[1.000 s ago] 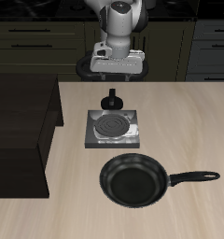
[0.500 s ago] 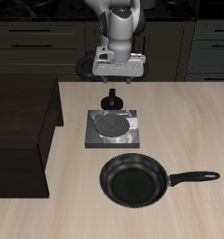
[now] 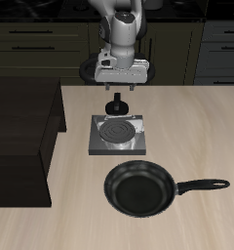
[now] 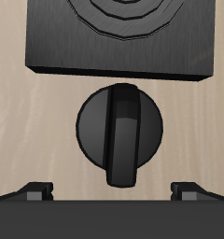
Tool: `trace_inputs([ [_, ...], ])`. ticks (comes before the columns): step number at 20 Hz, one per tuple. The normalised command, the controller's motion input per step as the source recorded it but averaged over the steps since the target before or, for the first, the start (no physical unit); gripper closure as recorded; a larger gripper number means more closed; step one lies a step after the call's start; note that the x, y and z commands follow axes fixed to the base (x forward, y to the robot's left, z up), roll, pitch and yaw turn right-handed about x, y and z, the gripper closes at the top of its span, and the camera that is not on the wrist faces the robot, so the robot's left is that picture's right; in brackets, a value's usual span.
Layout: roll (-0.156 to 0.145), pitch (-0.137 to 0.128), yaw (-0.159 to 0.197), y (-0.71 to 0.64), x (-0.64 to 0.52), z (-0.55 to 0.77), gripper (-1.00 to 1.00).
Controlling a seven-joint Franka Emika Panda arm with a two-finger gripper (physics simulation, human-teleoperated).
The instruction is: Turn on the flat stove
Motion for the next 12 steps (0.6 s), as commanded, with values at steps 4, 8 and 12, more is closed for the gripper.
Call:
trace_inputs([
  [4,0.002,-0.008,0.008,-0.03,0.00,-0.05,-1.00],
  [8,-0.004,0.012,-0.021,-0.05,0.05,-0.11,-1.00],
  [12,0.004,0.023,0.018,0.07,0.07,-0.27,-1.00],
])
